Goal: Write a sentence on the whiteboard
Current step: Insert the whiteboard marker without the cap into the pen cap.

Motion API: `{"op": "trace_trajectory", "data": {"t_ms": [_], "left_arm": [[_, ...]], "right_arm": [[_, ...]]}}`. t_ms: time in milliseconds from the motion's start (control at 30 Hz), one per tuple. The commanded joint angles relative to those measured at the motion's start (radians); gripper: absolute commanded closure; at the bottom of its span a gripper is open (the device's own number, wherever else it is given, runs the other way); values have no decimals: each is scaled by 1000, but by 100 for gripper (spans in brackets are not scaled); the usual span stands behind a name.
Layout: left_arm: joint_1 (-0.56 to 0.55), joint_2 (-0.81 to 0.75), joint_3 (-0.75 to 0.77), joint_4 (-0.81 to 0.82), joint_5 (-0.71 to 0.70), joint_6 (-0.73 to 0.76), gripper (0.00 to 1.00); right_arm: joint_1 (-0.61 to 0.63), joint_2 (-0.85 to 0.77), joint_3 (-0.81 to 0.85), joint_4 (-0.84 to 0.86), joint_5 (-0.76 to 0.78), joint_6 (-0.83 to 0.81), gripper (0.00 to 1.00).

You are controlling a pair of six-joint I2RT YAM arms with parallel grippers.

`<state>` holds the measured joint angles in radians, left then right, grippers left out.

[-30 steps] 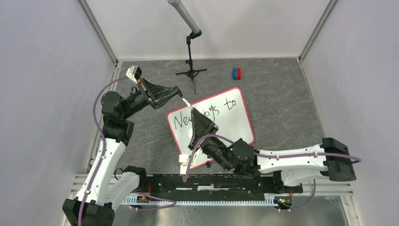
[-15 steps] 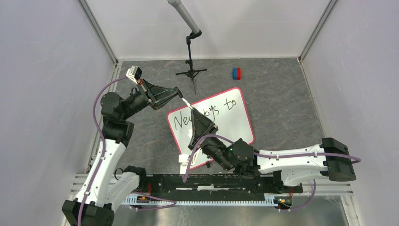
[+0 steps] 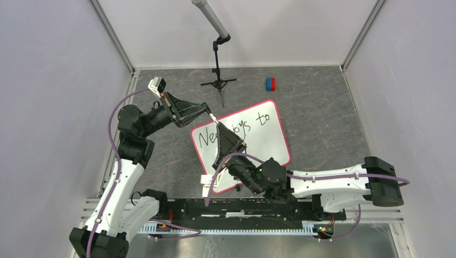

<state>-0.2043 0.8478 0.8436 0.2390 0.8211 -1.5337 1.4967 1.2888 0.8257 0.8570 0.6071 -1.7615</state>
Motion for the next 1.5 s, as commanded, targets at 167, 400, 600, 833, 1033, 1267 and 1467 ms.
{"op": "trace_trajectory", "data": {"t_ms": [167, 400, 600, 833, 1033, 1267, 1467], "left_arm": [[-33, -29, 25, -66, -1, 111, 98], [-68, -18, 24, -132, 0, 177, 97], [-103, -17, 6, -133, 10, 188, 97], [-137, -7, -7, -133, 30, 206, 97], [-165, 7, -12, -136, 45, 221, 97], [-194, 23, -5, -139, 61, 246, 97], [-206, 23, -12, -158, 65, 262, 98]], "right_arm": [[-19, 52, 87, 70, 63, -34, 100], [-19, 62, 55, 111, 39, -87, 100], [-23, 87, 41, 163, 26, -142, 100], [-33, 108, 45, 205, 12, -159, 100], [-49, 115, 41, 237, -16, -175, 100], [-83, 116, 34, 235, -46, -173, 100], [-123, 112, 33, 235, -72, -171, 100]]}}
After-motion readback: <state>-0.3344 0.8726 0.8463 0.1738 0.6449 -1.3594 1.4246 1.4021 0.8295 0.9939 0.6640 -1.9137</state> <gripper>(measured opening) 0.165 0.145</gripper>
